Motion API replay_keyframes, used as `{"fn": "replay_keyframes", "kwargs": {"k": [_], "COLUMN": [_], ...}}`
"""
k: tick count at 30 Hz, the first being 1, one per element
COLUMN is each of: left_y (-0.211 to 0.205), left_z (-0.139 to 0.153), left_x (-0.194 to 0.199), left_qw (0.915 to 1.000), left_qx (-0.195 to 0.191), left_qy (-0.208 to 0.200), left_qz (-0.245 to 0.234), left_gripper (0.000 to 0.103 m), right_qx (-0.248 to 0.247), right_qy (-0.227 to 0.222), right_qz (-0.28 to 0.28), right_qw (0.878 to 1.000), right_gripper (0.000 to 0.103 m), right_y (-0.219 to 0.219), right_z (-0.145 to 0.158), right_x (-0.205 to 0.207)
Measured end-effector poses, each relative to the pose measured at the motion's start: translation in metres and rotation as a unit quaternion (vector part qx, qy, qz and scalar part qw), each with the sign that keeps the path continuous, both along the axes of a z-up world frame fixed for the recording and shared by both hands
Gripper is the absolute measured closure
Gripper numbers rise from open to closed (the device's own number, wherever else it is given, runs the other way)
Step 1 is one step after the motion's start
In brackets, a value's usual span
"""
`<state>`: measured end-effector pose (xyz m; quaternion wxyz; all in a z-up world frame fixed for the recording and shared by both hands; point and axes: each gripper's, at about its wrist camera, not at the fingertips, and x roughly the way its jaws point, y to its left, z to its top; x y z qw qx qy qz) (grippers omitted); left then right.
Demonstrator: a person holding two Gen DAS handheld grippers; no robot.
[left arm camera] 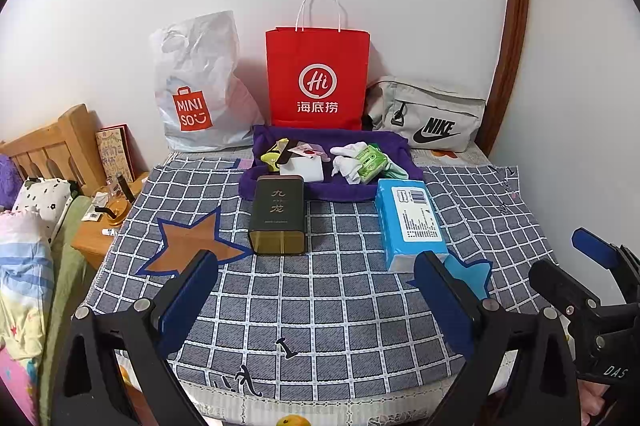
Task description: Organize soft objects
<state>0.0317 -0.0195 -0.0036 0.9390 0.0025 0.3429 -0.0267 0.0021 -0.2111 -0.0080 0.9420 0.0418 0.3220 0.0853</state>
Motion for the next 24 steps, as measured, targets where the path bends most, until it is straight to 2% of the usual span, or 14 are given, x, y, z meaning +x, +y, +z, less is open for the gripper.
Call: {"fn": "replay_keyframes", "kwargs": {"k": [24], "left_y": [0.0005], "left_z": [0.0007], "left_x": [0.0002], "left_qw": [1.0], "left_qx": [0.0], "left_qy": [-0.003], "left_qz": [0.003], "left_gripper": [0.004], "right_qx": [0.001], "right_qy": [-0.003], "right_qz": [0.003], "right_qw": [1.0], "right_gripper": [0.0], "right_y": [0.0018], "right_z": [0.0024], "right_x": [-0.002]}}
